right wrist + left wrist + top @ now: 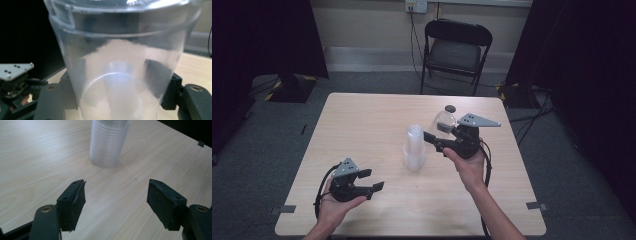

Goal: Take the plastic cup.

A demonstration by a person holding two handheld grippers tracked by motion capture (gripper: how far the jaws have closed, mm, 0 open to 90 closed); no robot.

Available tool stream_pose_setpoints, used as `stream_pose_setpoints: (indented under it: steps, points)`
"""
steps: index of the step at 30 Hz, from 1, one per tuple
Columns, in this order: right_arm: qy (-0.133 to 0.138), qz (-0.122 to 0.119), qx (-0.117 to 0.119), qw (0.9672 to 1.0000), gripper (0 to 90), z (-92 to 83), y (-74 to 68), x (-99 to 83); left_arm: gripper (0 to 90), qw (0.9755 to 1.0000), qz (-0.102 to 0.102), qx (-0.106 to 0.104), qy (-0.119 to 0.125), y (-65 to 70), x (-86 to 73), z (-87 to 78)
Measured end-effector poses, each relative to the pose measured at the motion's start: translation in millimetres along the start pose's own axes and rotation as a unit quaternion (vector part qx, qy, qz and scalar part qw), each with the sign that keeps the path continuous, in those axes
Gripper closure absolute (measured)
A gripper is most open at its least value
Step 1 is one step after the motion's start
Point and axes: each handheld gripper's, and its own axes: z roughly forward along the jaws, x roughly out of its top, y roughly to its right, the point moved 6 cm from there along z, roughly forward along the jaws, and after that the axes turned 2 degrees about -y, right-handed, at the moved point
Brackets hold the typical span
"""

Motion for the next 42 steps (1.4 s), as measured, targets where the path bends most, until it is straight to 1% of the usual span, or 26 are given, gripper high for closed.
stream_pose_setpoints:
  steps: [3, 4, 7, 8, 9, 10, 12, 13, 14, 15, 16, 17, 18, 19, 20, 21, 22, 25, 27, 30, 32, 36, 37, 39, 40, 42]
  points:
    - [-0.009, 0.016, 0.007, 0.9998, 34.5, -0.9, 2.2, -11.2, 31.1, 0.9999, 0.005, 0.011, 0.005, 2.9, 5.8, 1.6]
    - [-0.012, 0.018, 0.009, 0.9997, 34.5, -0.9, 2.5, -14.7, 31.4, 0.9997, 0.01, 0.02, 0.011, 2.8, 9.0, 1.9]
    - [-0.017, 0.023, 0.014, 0.9995, 34.6, -1.3, 1.2, -21.8, 32.6, 0.9995, 0.011, 0.027, 0.016, 3.5, 14.2, 3.4]
    - [-0.019, 0.026, 0.016, 0.9993, 34.7, -1.7, 0.4, -23.2, 35.9, 0.9995, 0.016, 0.018, 0.023, 6.3, 22.8, 6.3]
    - [-0.019, 0.026, 0.016, 0.9993, 34.7, -1.7, 0.4, -23.2, 36.5, 0.9995, 0.016, 0.018, 0.023, 6.3, 22.8, 6.3]
    - [-0.018, 0.033, 0.024, 0.999, 34.6, -3.1, -1.4, -25.6, 36.6, 0.9991, 0.019, 0.015, 0.036, 9.1, 32.4, 9.9]
    - [-0.022, 0.035, 0.026, 0.9988, 34.7, -3.8, -2.7, -28.7, 38.6, 0.9991, 0.025, -0.001, 0.034, 14.2, 39.5, 17.0]
    - [-0.022, 0.035, 0.026, 0.9988, 34.7, -3.8, -2.7, -28.7, 38.6, 0.9991, 0.025, -0.001, 0.034, 14.2, 39.5, 17.0]
    - [-0.027, 0.043, 0.033, 0.9982, 34.9, -3.8, -4.0, -34.2, 39.2, 0.9985, 0.039, -0.01, 0.037, 21.1, 44.8, 24.8]
    - [-0.027, 0.043, 0.033, 0.9982, 34.9, -3.8, -4.0, -34.2, 40.2, 0.9985, 0.039, -0.01, 0.037, 21.1, 44.8, 24.8]
    - [-0.032, 0.05, 0.039, 0.9975, 35.0, -3.1, -4.4, -39.9, 40.4, 0.998, 0.043, -0.023, 0.04, 30.1, 49.4, 33.3]
    - [-0.032, 0.05, 0.039, 0.9975, 35.0, -3.1, -4.4, -39.9, 41.0, 0.998, 0.043, -0.023, 0.04, 30.1, 49.4, 33.3]
    - [-0.033, 0.053, 0.041, 0.9972, 35.1, -2.6, -4.3, -42.0, 41.0, 0.9975, 0.042, -0.031, 0.047, 36.2, 52.4, 37.7]
    - [-0.038, 0.068, 0.049, 0.9958, 35.1, -1.7, -4.4, -48.5, 49.4, 0.9972, 0.042, -0.039, 0.049, 41.1, 54.1, 41.0]
    - [-0.037, 0.072, 0.053, 0.9953, 35.2, -1.4, -4.6, -50.3, 52.3, 0.9962, 0.052, -0.047, 0.053, 48.9, 56.5, 47.4]
    - [-0.037, 0.072, 0.053, 0.9953, 35.2, -1.4, -4.6, -50.3, 53.0, 0.9962, 0.052, -0.047, 0.053, 48.9, 56.5, 47.4]
    - [-0.037, 0.084, 0.061, 0.9939, 35.2, -1.1, -5.7, -56.0, 55.0, 0.9952, 0.055, -0.061, 0.054, 56.4, 57.0, 54.1]
    - [-0.039, 0.092, 0.069, 0.9926, 35.6, -1.7, -7.6, -63.1, 59.3, 0.9939, 0.056, -0.062, 0.071, 63.0, 54.2, 58.9]
    - [-0.04, 0.103, 0.078, 0.9908, 35.7, -1.8, -8.5, -68.3, 62.4, 0.9934, 0.067, -0.058, 0.073, 65.9, 51.8, 59.9]
    - [-0.051, 0.116, 0.087, 0.9881, 35.7, 0.4, -9.3, -74.6, 66.2, 0.9914, 0.074, -0.051, 0.095, 66.6, 51.2, 57.5]
    - [-0.05, 0.127, 0.094, 0.9862, 35.7, 1.3, -10.2, -76.5, 68.2, 0.991, 0.073, -0.047, 0.102, 66.0, 48.9, 57.0]
    - [-0.049, 0.157, 0.116, 0.9795, 35.8, 2.8, -12.2, -79.0, 70.7, 0.9893, 0.077, -0.042, 0.117, 63.6, 44.4, 54.9]
    - [-0.049, 0.165, 0.123, 0.9773, 35.9, 3.3, -12.7, -79.7, 71.3, 0.9884, 0.077, -0.039, 0.125, 63.2, 44.1, 54.4]
    - [-0.052, 0.181, 0.135, 0.9729, 36.0, 4.8, -14.0, -81.8, 71.3, 0.9877, 0.084, -0.033, 0.128, 62.6, 43.2, 53.8]
    - [-0.055, 0.185, 0.138, 0.9715, 36.0, 5.8, -14.9, -82.8, 71.3, 0.9867, 0.084, -0.034, 0.135, 62.9, 43.8, 53.5]
    - [-0.06, 0.186, 0.138, 0.9711, 36.1, 7.5, -16.5, -84.6, 71.3, 0.9851, 0.089, -0.03, 0.143, 63.3, 44.9, 52.2]
